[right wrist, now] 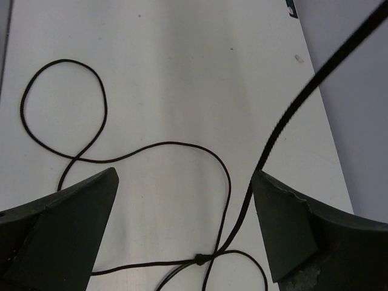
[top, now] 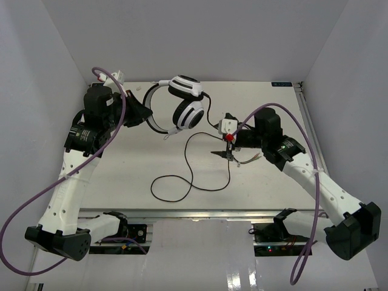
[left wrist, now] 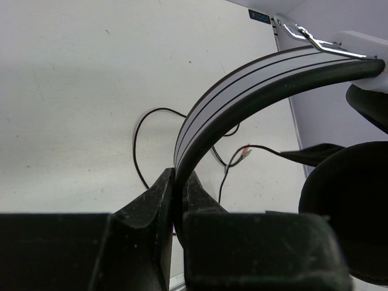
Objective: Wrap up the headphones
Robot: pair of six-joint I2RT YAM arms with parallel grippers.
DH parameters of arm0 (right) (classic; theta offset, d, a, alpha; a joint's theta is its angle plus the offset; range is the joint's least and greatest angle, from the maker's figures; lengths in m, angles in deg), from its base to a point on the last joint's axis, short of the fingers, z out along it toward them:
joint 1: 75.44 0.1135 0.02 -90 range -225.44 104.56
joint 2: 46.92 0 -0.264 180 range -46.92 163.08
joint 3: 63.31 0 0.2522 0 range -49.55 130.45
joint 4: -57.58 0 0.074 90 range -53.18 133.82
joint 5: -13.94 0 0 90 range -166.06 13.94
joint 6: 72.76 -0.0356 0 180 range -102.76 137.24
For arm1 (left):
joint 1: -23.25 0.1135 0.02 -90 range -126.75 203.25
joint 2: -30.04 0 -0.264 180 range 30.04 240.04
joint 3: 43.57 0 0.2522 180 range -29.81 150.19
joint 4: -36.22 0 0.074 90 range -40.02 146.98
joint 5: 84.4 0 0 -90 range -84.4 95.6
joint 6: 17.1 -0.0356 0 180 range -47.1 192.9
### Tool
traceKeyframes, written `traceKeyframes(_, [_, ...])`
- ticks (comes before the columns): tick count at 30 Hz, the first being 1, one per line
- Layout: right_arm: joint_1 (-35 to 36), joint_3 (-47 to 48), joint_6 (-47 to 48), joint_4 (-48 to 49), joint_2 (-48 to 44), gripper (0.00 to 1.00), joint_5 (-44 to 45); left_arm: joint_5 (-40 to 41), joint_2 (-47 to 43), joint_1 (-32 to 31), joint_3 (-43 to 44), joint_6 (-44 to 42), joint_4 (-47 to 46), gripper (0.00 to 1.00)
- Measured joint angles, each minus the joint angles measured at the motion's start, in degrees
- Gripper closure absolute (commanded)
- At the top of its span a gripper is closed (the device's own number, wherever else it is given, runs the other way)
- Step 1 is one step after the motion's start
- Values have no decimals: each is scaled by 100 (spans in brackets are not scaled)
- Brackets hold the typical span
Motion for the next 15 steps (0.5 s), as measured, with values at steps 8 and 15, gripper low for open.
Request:
traceKeyframes(8, [-4, -91, -642, 1050, 652, 7, 524, -219, -19, 0, 0, 235, -7, 100])
traceKeyframes(15, [-9, -130, -359, 1229, 837, 41, -40, -468, -49, 0, 0, 514, -163, 100])
